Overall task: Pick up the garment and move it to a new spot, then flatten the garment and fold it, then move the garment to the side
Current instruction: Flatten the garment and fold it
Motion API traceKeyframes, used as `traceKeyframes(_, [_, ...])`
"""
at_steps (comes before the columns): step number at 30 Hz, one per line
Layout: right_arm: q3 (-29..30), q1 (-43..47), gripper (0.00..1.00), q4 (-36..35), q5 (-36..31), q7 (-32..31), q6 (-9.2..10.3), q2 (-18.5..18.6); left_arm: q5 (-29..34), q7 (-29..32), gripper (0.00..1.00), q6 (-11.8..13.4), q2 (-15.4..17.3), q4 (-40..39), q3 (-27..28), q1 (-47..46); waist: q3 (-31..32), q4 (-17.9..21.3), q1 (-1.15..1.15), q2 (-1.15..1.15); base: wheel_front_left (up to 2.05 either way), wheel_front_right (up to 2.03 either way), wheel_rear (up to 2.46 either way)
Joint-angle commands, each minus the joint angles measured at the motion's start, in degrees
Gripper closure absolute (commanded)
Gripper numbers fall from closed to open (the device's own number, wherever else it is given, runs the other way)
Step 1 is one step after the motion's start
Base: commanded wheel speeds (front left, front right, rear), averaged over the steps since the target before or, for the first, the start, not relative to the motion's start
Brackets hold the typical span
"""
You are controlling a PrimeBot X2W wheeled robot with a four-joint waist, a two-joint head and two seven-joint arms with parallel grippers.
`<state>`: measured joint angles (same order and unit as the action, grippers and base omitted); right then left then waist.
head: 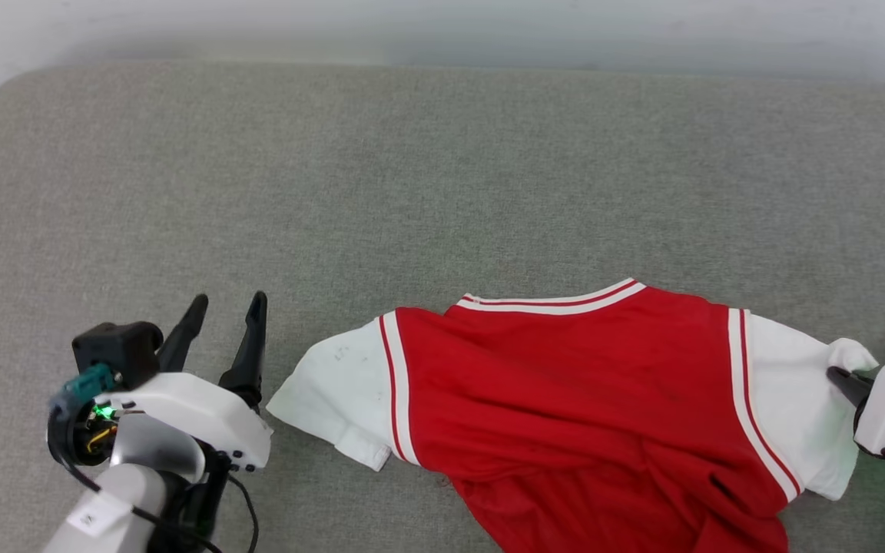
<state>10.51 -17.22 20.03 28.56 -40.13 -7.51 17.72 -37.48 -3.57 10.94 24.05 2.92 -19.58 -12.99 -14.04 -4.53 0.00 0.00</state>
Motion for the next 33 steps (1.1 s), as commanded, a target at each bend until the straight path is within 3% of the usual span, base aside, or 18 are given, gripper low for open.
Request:
traceKeyframes(1, [0.61,0.99,1.0,-0.84,-0.42,0.2,0.04,-0.42,-1.28,2.97,0.0,-0.57,1.02,-0.73,0.1,0.48,0.82,0.57,0.0,0.0,0.0,0.0,0.0])
traceKeyframes(7, [0.89,2.14,1.0,-5.76,-1.76,-0.49,0.04,-2.04,-7.5,20.28,0.0,-2.19,6.78,-3.85,-1.22,-0.43,1.57,2.19,0.0,0.0,0.0,0.0,0.0])
traceKeyframes(11, [0.54,2.23,1.0,-8.39,-2.52,-1.64,0.03,-3.67,-10.3,30.14,0.0,-1.69,9.56,-4.33,-2.62,-1.09,0.76,3.46,0.0,0.0,0.0,0.0,0.0])
traceKeyframes(17, [0.02,2.0,1.0,-10.54,-2.96,-2.16,0.04,-5.42,-11.0,38.12,0.0,-1.48,11.06,-2.19,-5.62,-2.44,-1.07,5.31,0.0,0.0,0.0,0.0,0.0])
traceKeyframes(24, [-0.06,1.48,1.0,-10.5,-3.15,-1.52,0.03,-6.26,-10.82,44.23,0.0,-4.33,10.14,1.8,-11.05,-3.73,-2.61,6.46,0.0,0.0,0.0,0.0,0.0])
traceKeyframes(25, [-0.11,1.32,1.0,-10.34,-3.12,-1.38,0.03,-6.24,-10.77,45.1,0.06,-4.8,9.8,2.64,-12.02,-3.76,-2.75,6.55,0.0,0.0,0.0,0.0,0.0])
traceKeyframes(26, [-0.21,1.09,1.0,-10.29,-3.0,-1.17,0.03,-6.31,-10.67,45.36,0.6,-5.38,9.37,3.21,-12.61,-4.04,-2.86,6.66,0.0,0.0,0.0,0.0,0.0])
traceKeyframes(27, [-0.32,0.79,1.0,-10.25,-3.0,-0.85,0.03,-6.25,-10.71,45.45,1.0,-5.72,8.97,3.72,-12.91,-4.37,-2.94,6.73,0.0,0.0,0.0,0.0,0.0])
traceKeyframes(33, [-0.71,-0.01,1.0,-9.45,-2.96,0.18,0.03,-5.46,-10.13,45.37,1.0,-7.1,9.15,4.68,-13.48,-6.49,-2.16,6.62,0.0,0.0,0.0,0.0,0.0])
